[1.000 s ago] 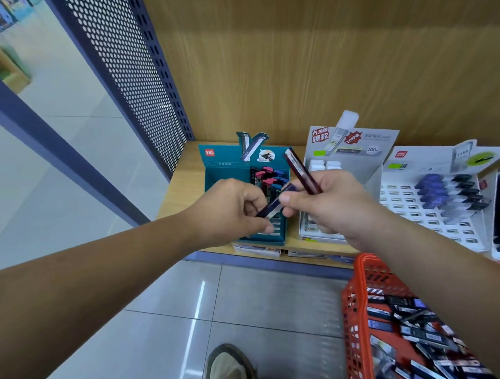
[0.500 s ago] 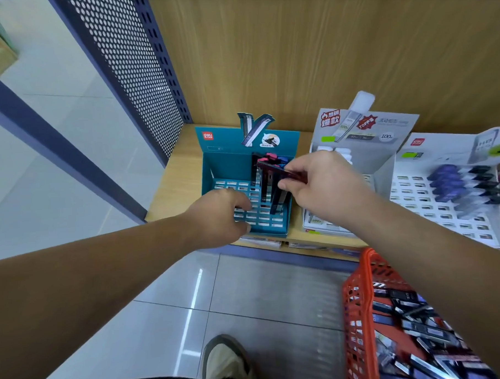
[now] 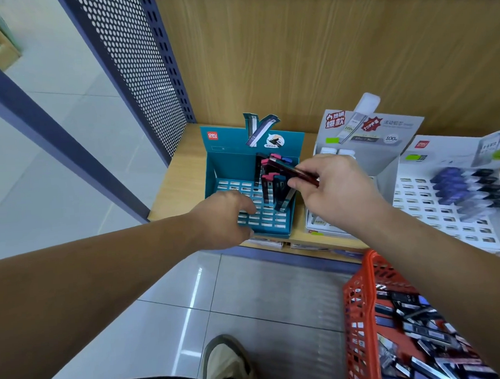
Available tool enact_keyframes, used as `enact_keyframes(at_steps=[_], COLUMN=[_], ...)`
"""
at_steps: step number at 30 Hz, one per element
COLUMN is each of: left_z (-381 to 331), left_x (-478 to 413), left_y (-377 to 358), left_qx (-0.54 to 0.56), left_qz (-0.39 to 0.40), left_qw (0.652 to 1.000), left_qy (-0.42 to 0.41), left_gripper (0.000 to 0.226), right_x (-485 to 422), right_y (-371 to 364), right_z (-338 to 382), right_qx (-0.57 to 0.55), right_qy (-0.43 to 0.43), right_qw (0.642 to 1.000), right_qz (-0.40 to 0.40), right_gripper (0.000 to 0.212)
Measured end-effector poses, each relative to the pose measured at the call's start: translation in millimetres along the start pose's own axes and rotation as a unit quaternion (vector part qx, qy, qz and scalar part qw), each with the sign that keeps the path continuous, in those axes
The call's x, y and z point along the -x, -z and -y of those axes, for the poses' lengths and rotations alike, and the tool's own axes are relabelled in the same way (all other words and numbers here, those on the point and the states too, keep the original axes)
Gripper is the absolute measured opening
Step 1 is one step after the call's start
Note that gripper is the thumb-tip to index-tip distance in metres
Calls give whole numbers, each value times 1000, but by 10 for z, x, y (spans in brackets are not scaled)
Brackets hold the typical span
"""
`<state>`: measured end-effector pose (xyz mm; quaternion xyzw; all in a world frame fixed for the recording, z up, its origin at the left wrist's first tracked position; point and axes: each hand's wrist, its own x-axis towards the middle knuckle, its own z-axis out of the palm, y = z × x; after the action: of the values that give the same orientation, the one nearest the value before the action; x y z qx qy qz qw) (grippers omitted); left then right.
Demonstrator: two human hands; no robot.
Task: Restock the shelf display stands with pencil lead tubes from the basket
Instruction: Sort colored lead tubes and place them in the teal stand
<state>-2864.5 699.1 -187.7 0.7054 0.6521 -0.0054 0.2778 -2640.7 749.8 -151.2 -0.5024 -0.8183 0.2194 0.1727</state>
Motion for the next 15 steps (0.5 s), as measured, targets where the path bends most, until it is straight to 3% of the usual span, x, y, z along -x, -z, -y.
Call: enact_keyframes(at_steps=[6,15], left_z=[-8,-39], left_x=[5,16], left_y=[13,36], left_qx=[-12,-26], left_qz=[8,18], left_qw=[1000,999], left_qy=[2,5], left_gripper=[50,48], right_x=[10,9], right_y=[-54,-37], right_z=[0,101], right_qx=[24,68], right_qy=[35,-8], right_qw=[999,997], right_qz=[-12,35], right_gripper=[10,11])
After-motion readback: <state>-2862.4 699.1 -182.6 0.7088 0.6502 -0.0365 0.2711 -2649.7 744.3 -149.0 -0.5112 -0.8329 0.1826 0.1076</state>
